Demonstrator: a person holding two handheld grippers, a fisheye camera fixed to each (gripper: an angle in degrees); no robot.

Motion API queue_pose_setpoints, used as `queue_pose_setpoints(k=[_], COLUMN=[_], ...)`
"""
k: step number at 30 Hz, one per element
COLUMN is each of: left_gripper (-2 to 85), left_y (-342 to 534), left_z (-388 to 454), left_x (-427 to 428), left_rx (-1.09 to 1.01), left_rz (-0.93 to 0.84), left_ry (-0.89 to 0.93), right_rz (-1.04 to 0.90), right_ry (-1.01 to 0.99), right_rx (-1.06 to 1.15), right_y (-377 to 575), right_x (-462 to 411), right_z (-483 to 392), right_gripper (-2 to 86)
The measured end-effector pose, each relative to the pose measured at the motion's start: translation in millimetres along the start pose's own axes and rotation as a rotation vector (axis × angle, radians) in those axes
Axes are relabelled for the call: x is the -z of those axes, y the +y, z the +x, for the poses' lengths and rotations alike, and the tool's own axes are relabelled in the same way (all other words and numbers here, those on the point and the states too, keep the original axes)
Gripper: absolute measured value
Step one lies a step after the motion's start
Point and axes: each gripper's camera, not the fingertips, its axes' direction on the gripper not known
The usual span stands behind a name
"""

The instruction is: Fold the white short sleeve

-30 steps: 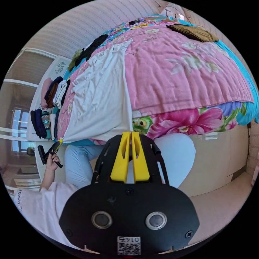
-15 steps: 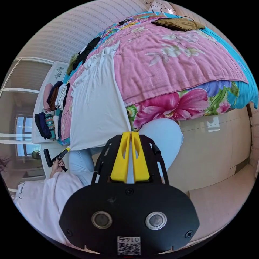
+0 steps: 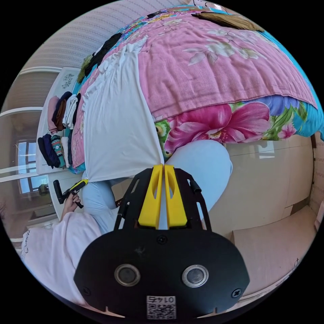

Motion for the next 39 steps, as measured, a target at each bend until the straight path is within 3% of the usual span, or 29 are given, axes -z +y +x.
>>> queue_pose_setpoints(k=[9,17,25,28,32,35,36,39], left_gripper=[-0.3,-0.7,0.6,3.6,7.2,6.8,5.7,0.3], left_y=[-1.4,-108.2,-377.3,-457.0,-520.5,-543.7,-544.4,-550.5], left_z=[-26.2,29.5,227.5,298.1,353.0,368.7,367.8,351.5], left_x=[30.4,41.1,-66.4,-125.5,-199.0,-251.4,-260.5,-258.1], left_rx=[0.177,-0.09,-0.615,-0.686,-0.698,-0.725,-0.782,-0.697], left_rz=[0.12,0.108,0.152,0.172,0.144,0.097,0.096,0.118], left_ry=[-0.009,-0.151,-0.047,-0.012,-0.063,-0.316,-0.326,-0.257], right_rz=[0.109,0.323,0.437,0.443,0.458,0.479,0.515,0.566], right_ry=[-0.04,-0.152,-0.275,-0.309,-0.352,-0.371,-0.41,-0.512], right_rx=[-0.043,0.029,0.151,0.181,0.203,0.251,0.272,0.257], right_y=[1.1,-46.3,-193.6,-249.0,-296.9,-301.6,-298.6,-299.0], right_x=[28.0,52.7,44.2,36.7,26.3,17.5,21.5,28.2], right_z=[27.4,39.7,28.7,25.5,26.7,29.0,33.5,49.2], right_gripper=[4.0,4.0,6.0,6.9,8.4,8.1,7.7,7.4])
